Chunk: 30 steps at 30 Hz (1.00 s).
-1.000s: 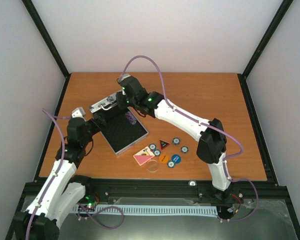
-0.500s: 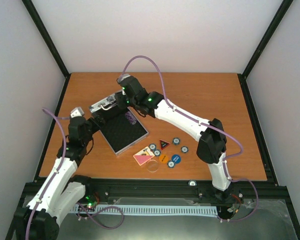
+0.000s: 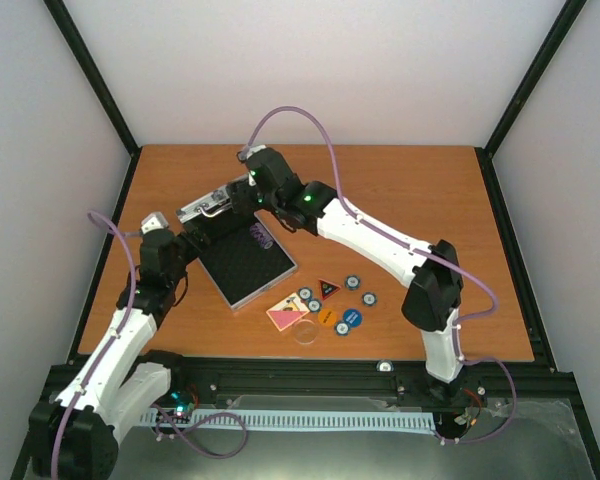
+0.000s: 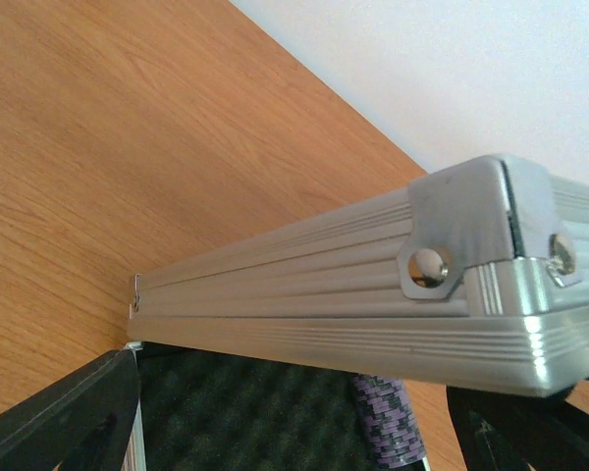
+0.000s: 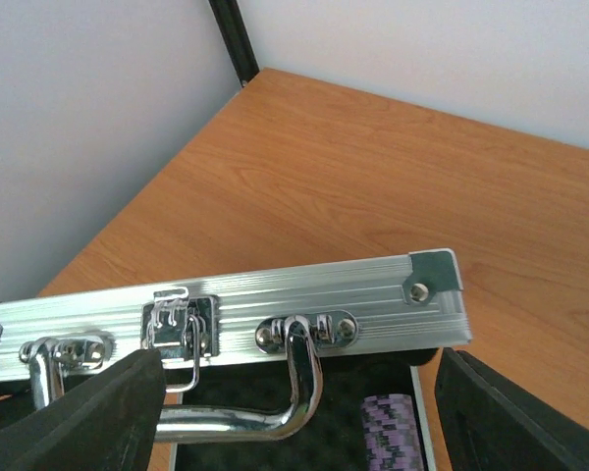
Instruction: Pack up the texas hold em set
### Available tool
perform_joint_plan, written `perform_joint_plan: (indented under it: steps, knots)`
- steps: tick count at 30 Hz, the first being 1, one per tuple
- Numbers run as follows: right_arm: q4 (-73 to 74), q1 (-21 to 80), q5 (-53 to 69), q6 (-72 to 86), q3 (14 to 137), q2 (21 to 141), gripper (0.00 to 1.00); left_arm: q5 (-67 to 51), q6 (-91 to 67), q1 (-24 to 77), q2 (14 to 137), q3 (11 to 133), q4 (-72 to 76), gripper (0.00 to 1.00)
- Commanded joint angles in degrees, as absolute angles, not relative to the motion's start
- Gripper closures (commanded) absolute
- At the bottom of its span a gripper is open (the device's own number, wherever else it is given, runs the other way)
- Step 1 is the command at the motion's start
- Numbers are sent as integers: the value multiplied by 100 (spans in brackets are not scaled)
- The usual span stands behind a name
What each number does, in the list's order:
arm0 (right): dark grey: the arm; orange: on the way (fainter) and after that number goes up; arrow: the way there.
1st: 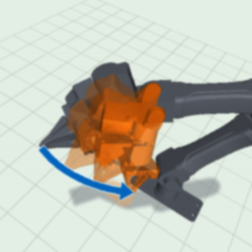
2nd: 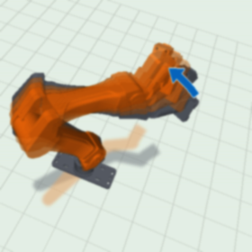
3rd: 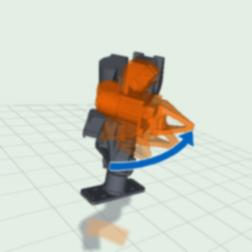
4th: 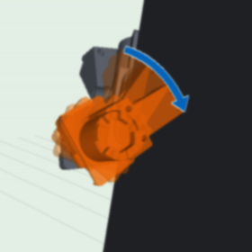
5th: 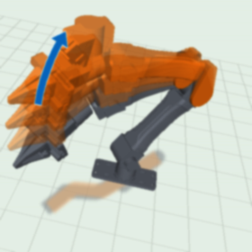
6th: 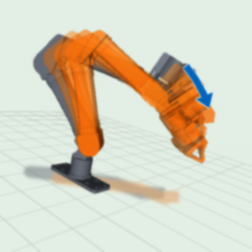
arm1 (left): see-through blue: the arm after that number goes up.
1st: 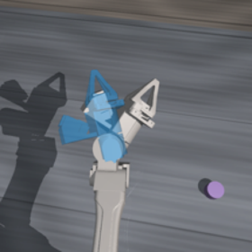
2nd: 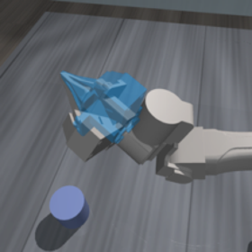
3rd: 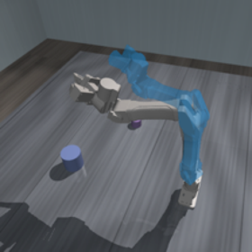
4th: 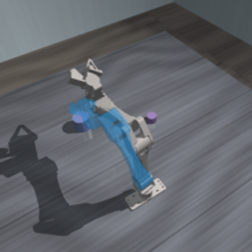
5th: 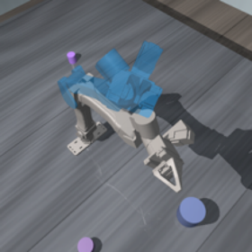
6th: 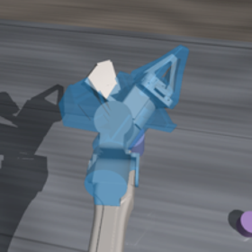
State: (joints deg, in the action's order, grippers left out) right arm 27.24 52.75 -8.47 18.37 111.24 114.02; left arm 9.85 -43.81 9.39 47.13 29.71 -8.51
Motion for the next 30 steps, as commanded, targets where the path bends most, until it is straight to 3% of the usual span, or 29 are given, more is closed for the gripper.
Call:
perform_joint_plan:
  steps: [1,4,16,30]
  knots:
    - [2643,5326,-1087,1778,10958,10962,22,1130,-4440,958,4663,3251,-640,12]
    - [2626,5326,-1303,1814,10736,10766,17,1146,-4412,958,4672,3268,-670,11]
    - [2428,5171,-1823,2615,8665,9858,18,1213,-4306,958,4728,3374,-743,11]
    - [3458,5121,-1310,2432,8263,10730,18,1274,-4289,958,4839,3459,-797,9]
